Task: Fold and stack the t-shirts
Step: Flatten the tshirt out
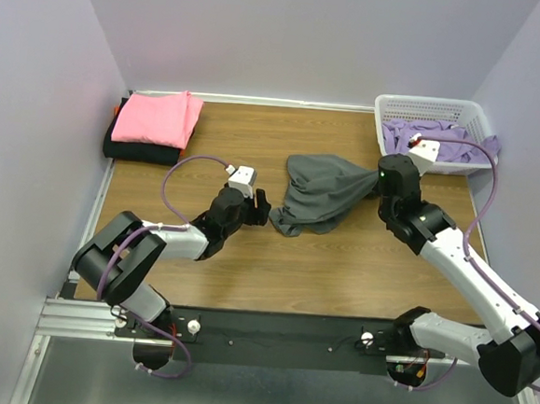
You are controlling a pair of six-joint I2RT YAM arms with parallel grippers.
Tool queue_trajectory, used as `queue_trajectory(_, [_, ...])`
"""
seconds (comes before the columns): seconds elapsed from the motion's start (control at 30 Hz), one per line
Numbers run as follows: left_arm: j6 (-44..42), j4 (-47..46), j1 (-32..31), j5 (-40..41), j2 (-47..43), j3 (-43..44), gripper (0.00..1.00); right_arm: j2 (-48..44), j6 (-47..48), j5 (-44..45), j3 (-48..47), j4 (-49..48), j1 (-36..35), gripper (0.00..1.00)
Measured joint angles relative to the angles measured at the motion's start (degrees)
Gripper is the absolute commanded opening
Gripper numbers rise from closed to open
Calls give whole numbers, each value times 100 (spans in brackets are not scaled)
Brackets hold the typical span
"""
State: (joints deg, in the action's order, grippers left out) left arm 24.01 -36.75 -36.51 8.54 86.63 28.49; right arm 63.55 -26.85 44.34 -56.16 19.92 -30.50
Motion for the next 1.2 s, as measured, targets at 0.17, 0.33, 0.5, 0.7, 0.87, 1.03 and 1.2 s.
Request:
queue_trajectory(0.17, [0,-22,-4,-2,37,11,67,15,4,-13,9,-9,72,2])
queue_trajectory(0.33, [-20,-33,-140,-72,481,264,65,15,44,-61,50,-24,140,2])
queue_trajectory(0.5, [-22,4,-188,-155,737,378,64,-44,76,-125,149,-42,177,2])
queue_trajectory(0.7, [-20,33,-203,-221,870,485,61,-162,101,-168,192,-59,225,2])
queue_trajectory(0.87, [-17,46,-269,-323,1051,525,60,-232,101,-179,192,-61,251,2])
queue_trajectory(1.03, [-7,35,-299,-341,1143,557,50,-313,103,-186,205,-76,273,2])
queue_trajectory(1.2, [35,-72,-302,-542,1196,557,25,-334,129,-192,229,-94,286,2])
